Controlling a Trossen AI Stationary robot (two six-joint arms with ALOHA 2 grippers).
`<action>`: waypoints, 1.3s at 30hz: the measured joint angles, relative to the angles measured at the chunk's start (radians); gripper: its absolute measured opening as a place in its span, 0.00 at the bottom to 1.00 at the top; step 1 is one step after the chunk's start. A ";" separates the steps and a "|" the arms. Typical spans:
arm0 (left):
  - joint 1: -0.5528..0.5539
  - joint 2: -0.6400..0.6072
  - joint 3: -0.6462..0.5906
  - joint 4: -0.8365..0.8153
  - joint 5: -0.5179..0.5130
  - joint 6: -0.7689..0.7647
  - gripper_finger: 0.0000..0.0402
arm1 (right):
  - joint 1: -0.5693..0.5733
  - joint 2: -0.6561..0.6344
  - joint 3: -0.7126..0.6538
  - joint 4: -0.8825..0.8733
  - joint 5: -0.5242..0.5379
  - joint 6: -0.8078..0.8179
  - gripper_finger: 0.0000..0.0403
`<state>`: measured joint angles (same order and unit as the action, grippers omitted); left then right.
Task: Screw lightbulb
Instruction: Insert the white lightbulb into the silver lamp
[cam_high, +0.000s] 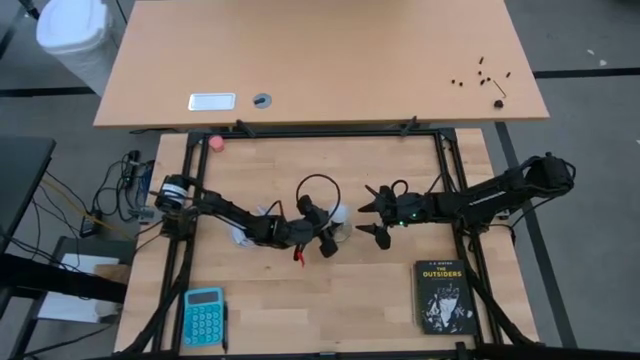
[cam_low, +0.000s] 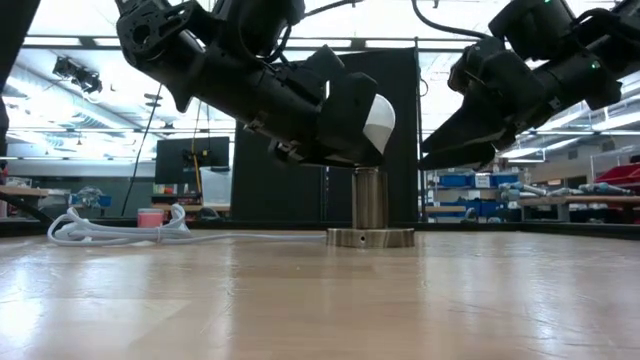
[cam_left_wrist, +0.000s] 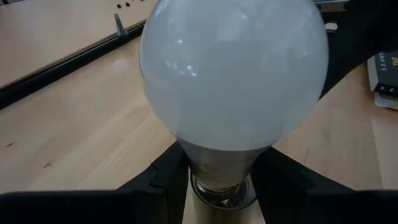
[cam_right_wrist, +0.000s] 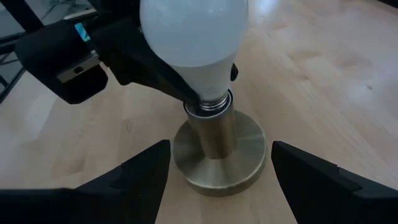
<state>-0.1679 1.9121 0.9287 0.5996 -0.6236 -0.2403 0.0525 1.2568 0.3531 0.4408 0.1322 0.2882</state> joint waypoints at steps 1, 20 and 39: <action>0.005 0.000 0.000 0.003 0.011 0.000 0.39 | 0.000 0.000 0.000 0.000 0.000 0.000 0.72; 0.026 0.056 0.004 0.071 0.107 0.028 0.39 | 0.003 0.000 -0.001 -0.012 -0.083 -0.035 0.72; 0.017 0.059 0.002 0.093 0.108 0.045 0.40 | 0.027 0.002 -0.002 0.051 -0.107 -0.156 0.72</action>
<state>-0.1509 1.9713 0.9310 0.6928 -0.5158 -0.1953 0.0795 1.2583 0.3508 0.4920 0.0250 0.1318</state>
